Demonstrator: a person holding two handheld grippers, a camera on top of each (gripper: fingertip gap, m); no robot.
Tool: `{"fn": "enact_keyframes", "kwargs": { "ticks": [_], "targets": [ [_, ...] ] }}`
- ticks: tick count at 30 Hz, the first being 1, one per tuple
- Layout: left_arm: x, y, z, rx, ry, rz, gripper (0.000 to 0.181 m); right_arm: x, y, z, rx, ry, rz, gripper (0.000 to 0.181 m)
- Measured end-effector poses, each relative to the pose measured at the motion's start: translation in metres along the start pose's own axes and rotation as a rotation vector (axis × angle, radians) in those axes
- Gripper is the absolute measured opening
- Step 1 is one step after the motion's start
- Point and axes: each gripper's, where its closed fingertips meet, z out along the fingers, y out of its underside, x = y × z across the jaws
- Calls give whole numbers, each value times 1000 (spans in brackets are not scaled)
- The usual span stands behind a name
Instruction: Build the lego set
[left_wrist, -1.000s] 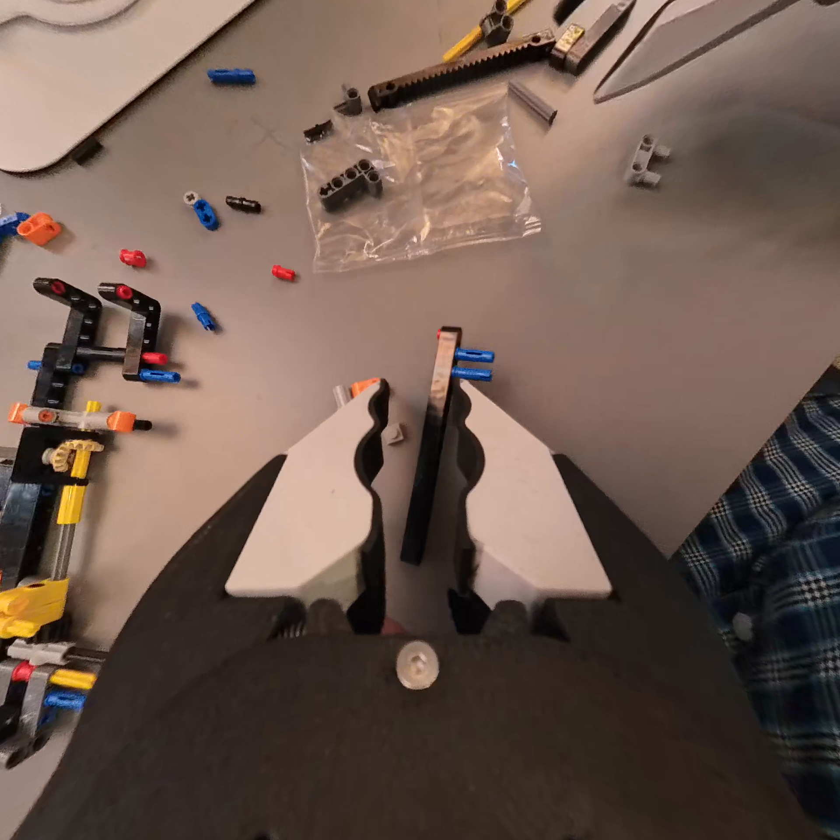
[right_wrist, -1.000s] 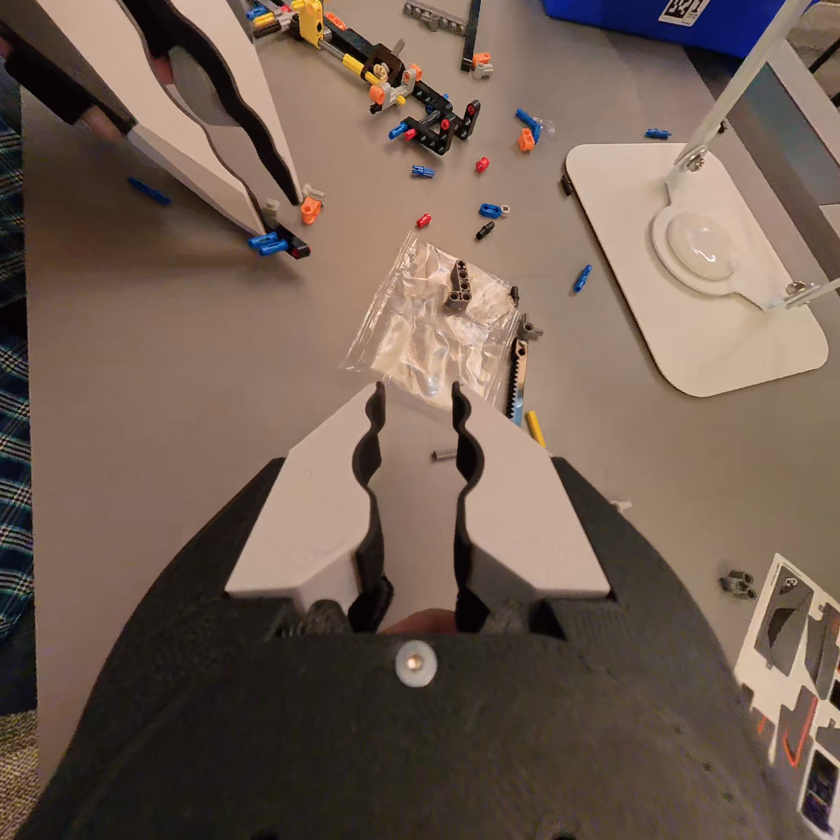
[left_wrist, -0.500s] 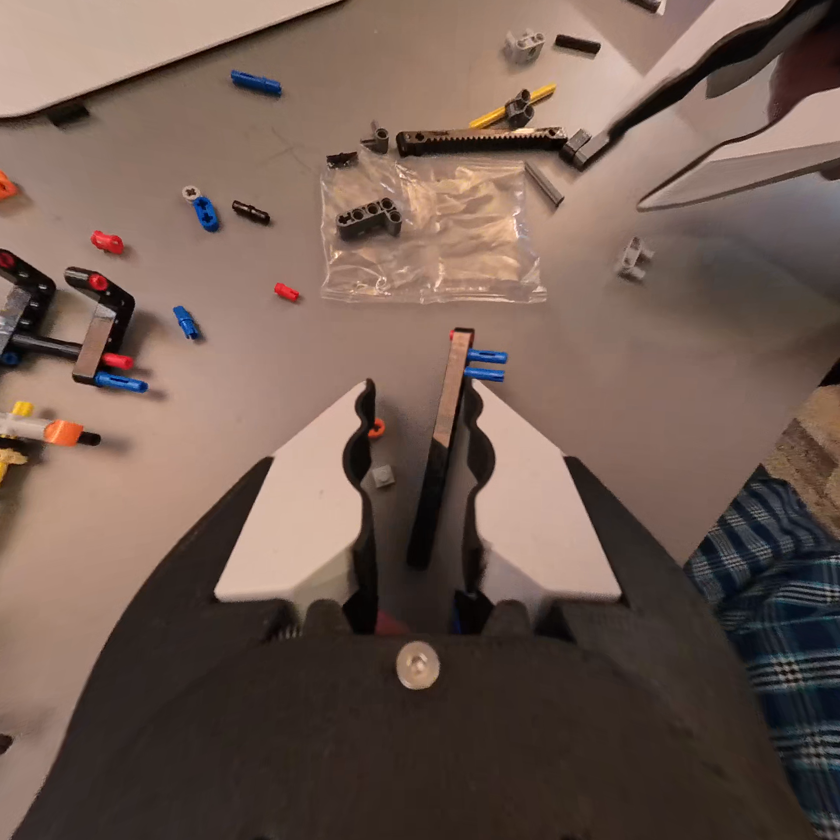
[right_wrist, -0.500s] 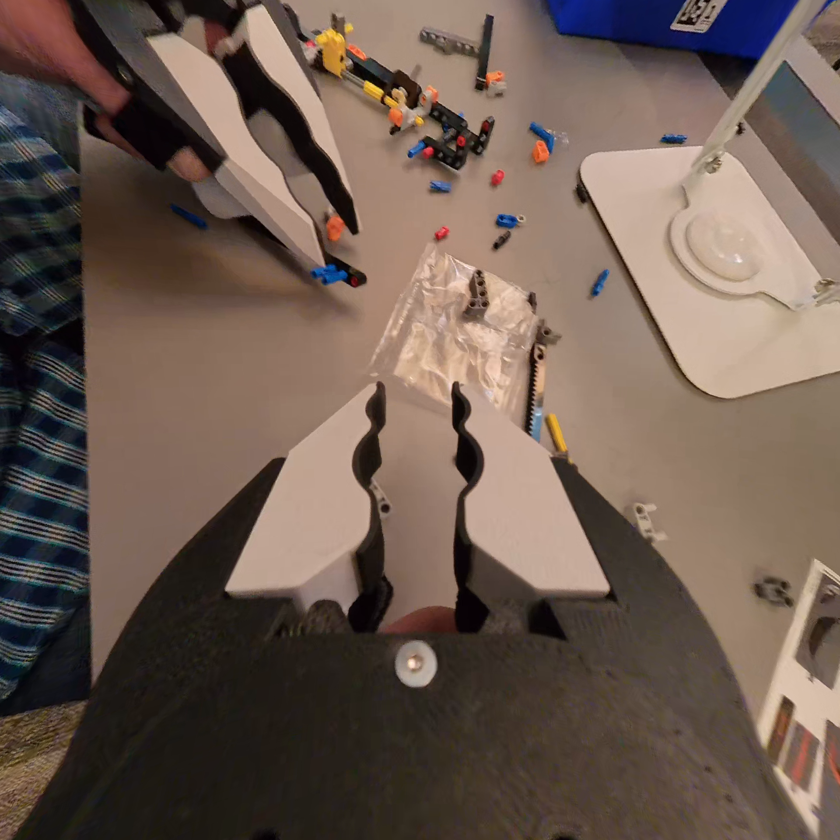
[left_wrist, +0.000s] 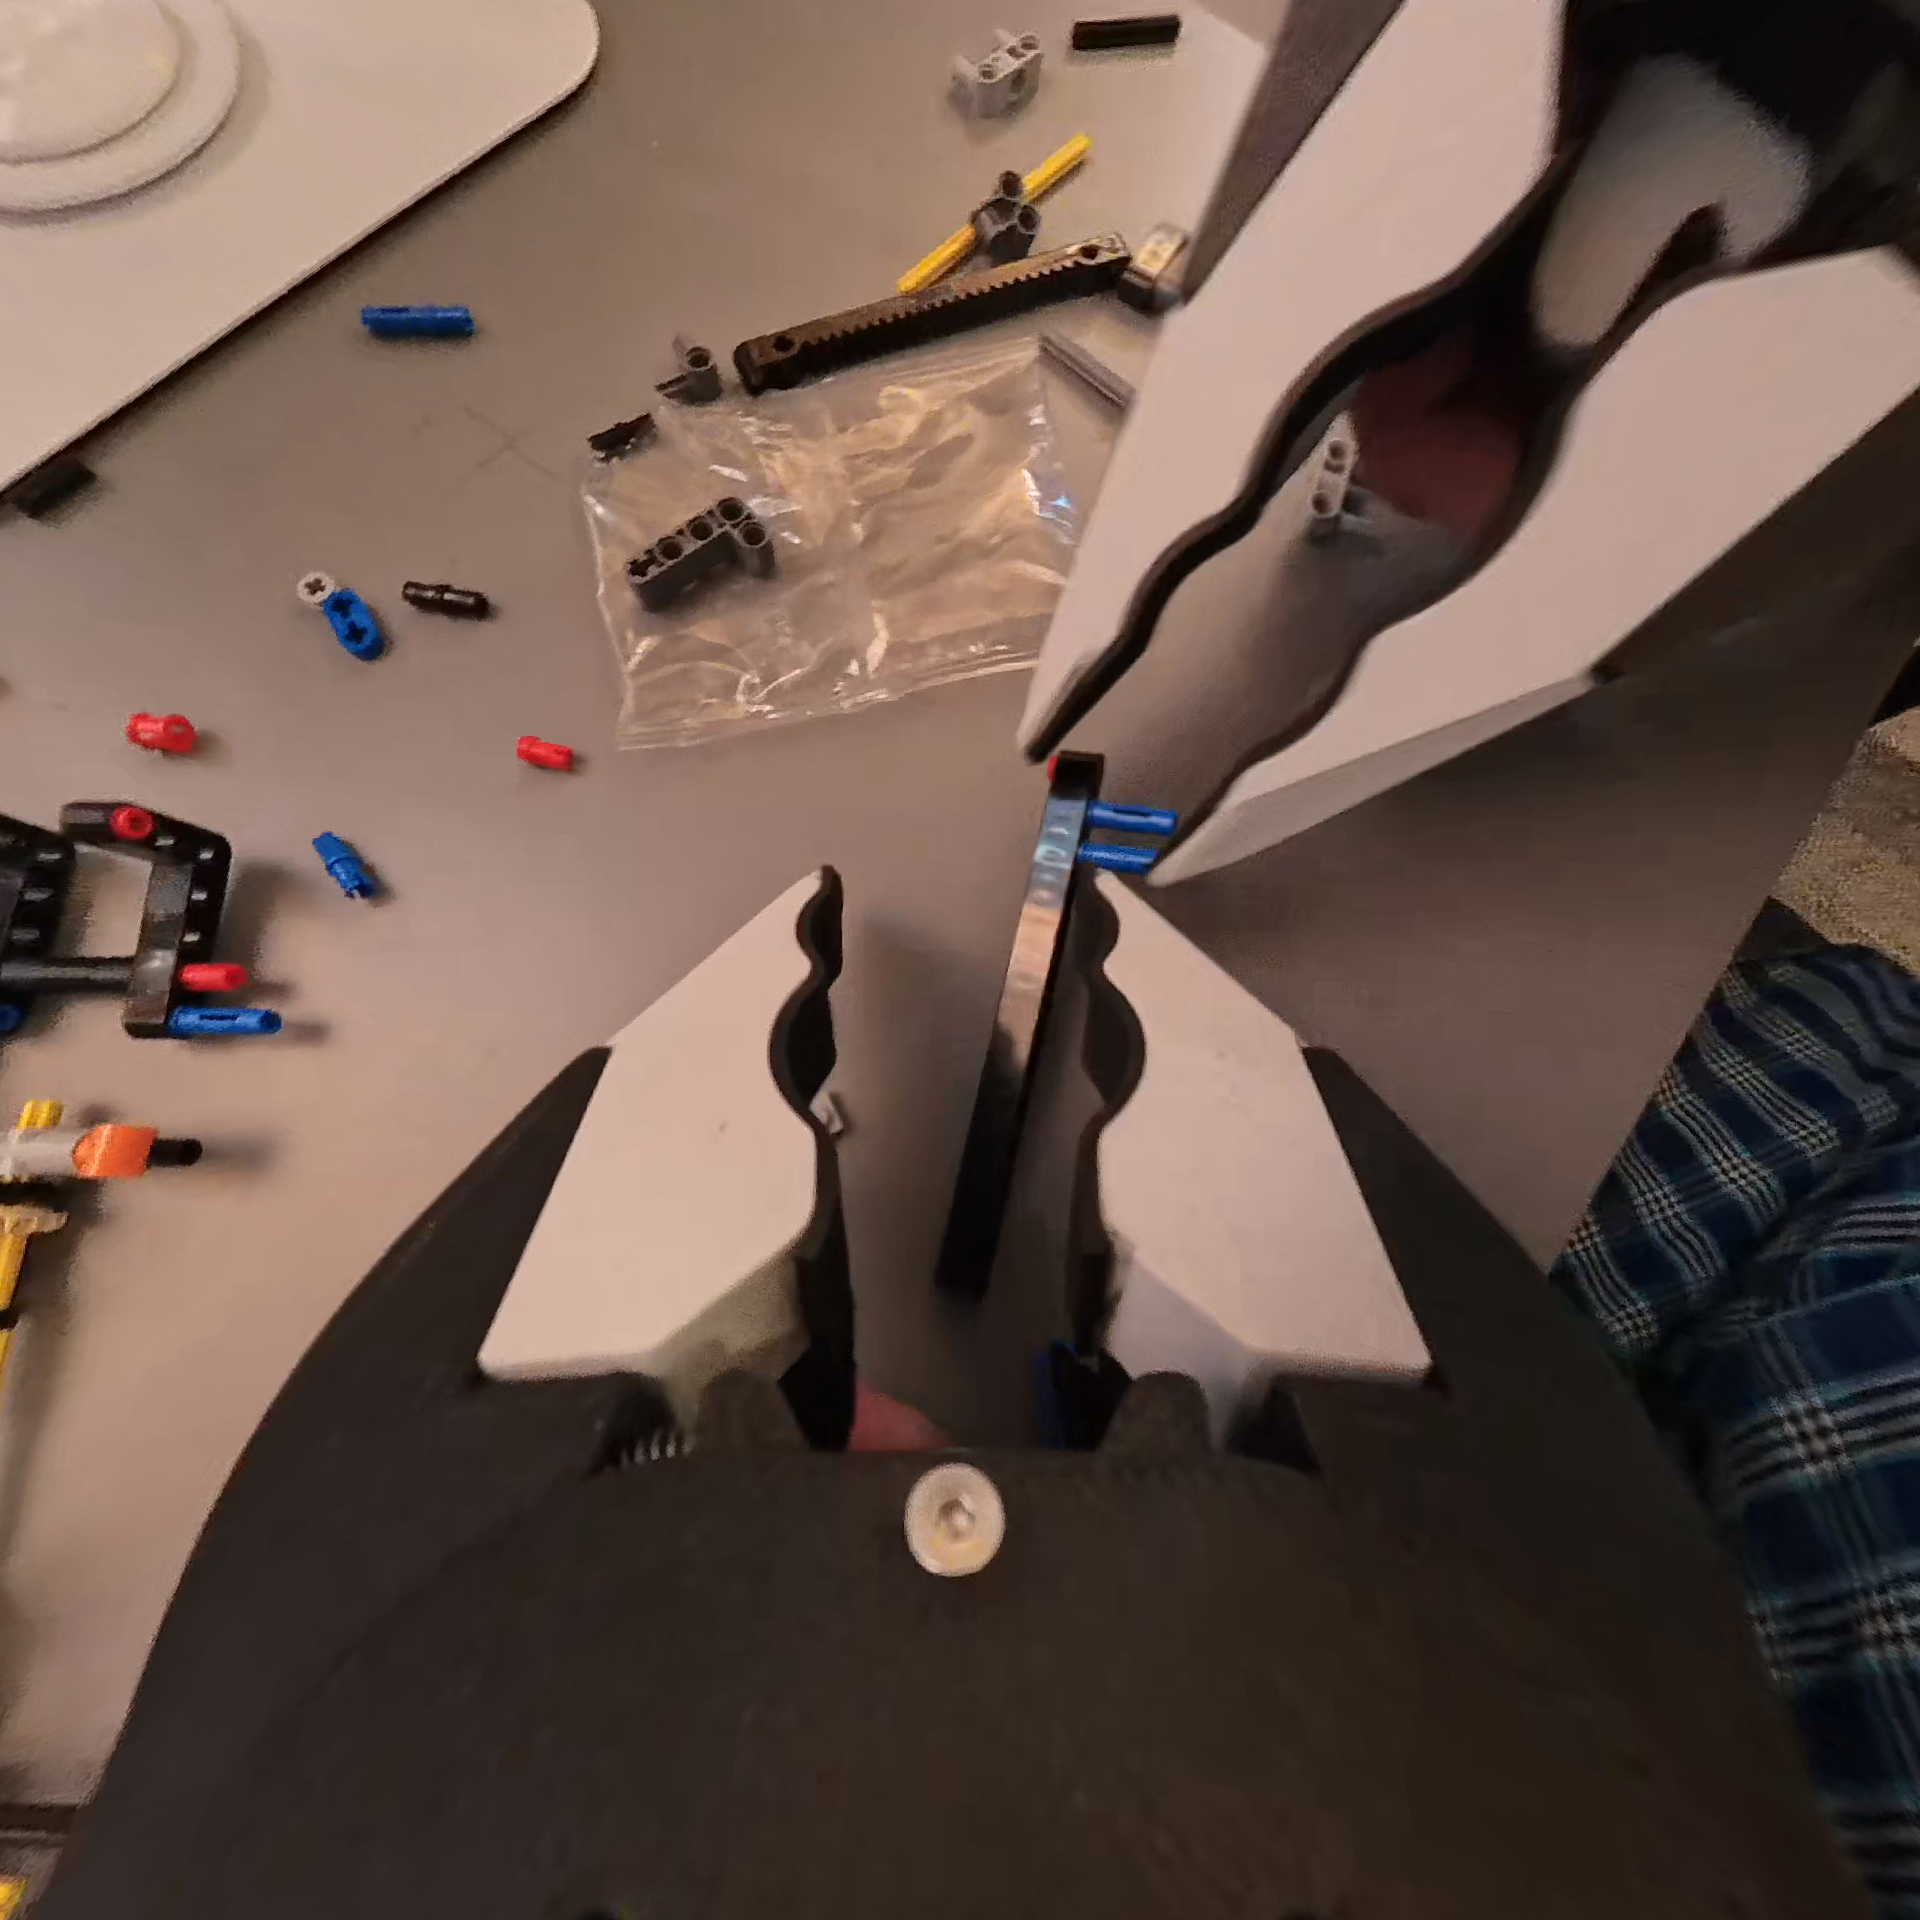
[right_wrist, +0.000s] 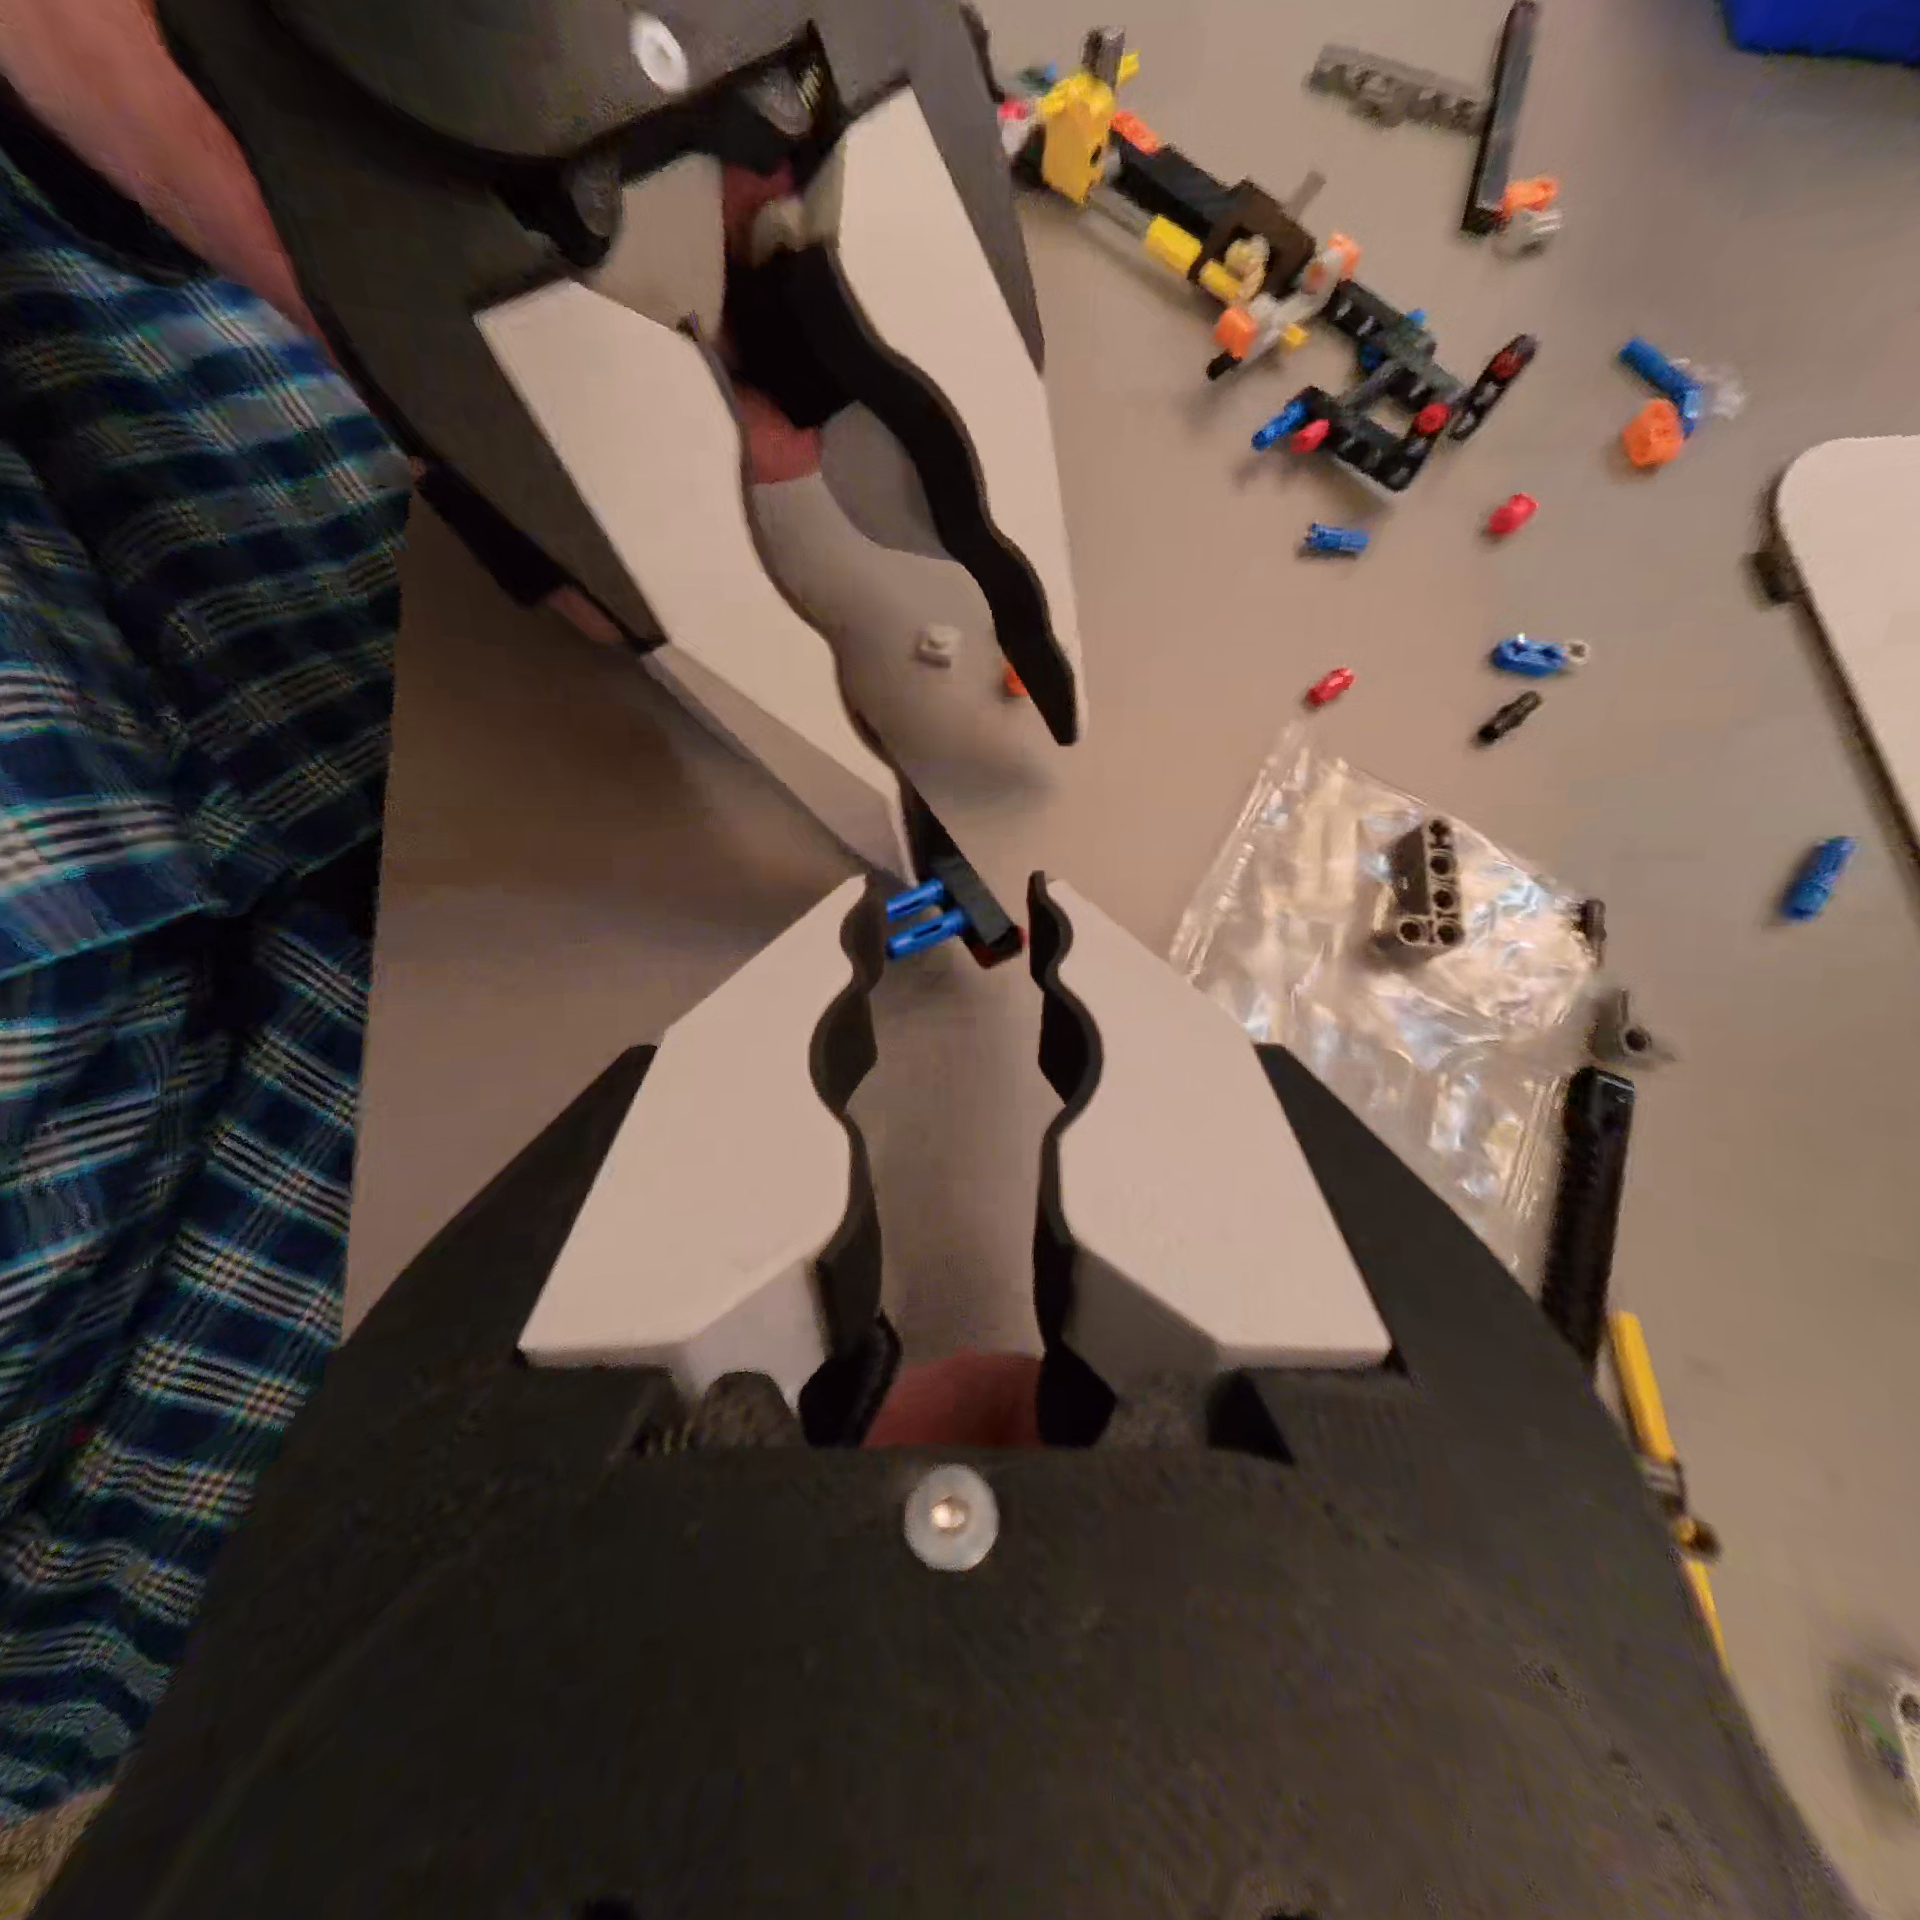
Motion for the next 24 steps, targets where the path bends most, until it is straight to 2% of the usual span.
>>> {"fn": "enact_keyframes", "kwargs": {
  "ticks": [8, 11, 17, 20, 22, 24],
  "targets": [
    [3, 7, 3, -46, -18, 119, 42, -2, 12, 15, -77, -30, -26, 26],
    [3, 8, 0, -53, -8, 177, 54, -10, 13, 15, -78, -97, -30, 25],
    [-1, 7, 0, -81, -32, 150, 58, -6, 14, 14, -98, -40, -105, 27],
    [3, 5, 0, -67, -37, 189, 50, -7, 15, 13, -81, -51, -72, 26],
    [2, 4, 0, -50, -57, 238, 53, -9, 16, 12, -54, -91, -33, 26],
    [2, 6, -1, -56, -29, 177, 50, -11, 19, 11, -63, -100, -59, 27]
  ]
}}
